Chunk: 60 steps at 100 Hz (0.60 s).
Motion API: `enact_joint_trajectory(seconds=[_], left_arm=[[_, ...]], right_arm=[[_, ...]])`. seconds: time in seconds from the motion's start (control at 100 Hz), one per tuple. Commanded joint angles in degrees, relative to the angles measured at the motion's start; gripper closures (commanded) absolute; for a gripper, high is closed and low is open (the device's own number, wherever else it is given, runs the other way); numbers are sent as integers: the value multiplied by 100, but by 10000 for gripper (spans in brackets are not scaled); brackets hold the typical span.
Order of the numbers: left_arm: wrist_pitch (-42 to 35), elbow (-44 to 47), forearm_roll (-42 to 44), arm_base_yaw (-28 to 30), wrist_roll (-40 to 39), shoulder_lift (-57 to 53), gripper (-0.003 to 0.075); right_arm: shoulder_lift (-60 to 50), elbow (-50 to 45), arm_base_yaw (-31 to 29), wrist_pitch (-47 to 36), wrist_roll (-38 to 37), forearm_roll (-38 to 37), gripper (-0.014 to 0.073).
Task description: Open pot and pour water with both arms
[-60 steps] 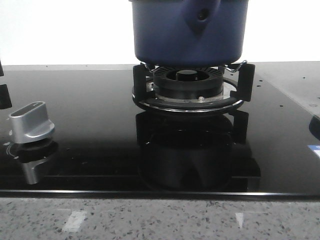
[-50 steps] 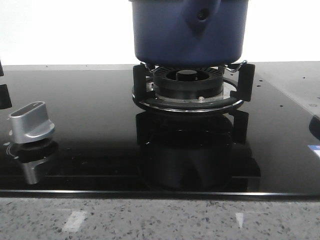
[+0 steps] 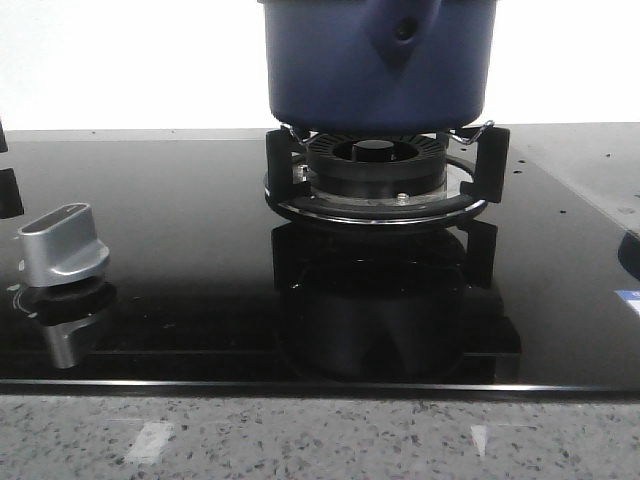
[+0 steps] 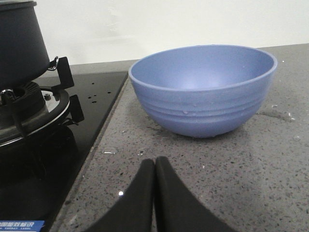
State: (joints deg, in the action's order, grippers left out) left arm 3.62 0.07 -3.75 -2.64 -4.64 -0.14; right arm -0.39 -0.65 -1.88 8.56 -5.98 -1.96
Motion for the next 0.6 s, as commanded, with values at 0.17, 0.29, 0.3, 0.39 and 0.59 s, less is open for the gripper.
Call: enact_joint_trajectory(seconds=[0.17, 0.29, 0.3, 0.39, 0.59], left_arm=[[-434, 177, -7, -13, -51, -164, 741], [-434, 177, -7, -13, -51, -164, 741], [-434, 177, -7, -13, -51, -164, 741], [-434, 177, -7, -13, -51, -164, 741], [-445, 177, -31, -13, -51, -164, 741]], right_arm=[[-128, -145, -17, -554, 30, -71, 641], [-128, -145, -17, -580, 30, -71, 641], [-128, -145, -17, -599, 30, -71, 641], [-128, -145, -17, -703, 30, -71, 641], [-128, -145, -17, -902, 30, -49, 641]])
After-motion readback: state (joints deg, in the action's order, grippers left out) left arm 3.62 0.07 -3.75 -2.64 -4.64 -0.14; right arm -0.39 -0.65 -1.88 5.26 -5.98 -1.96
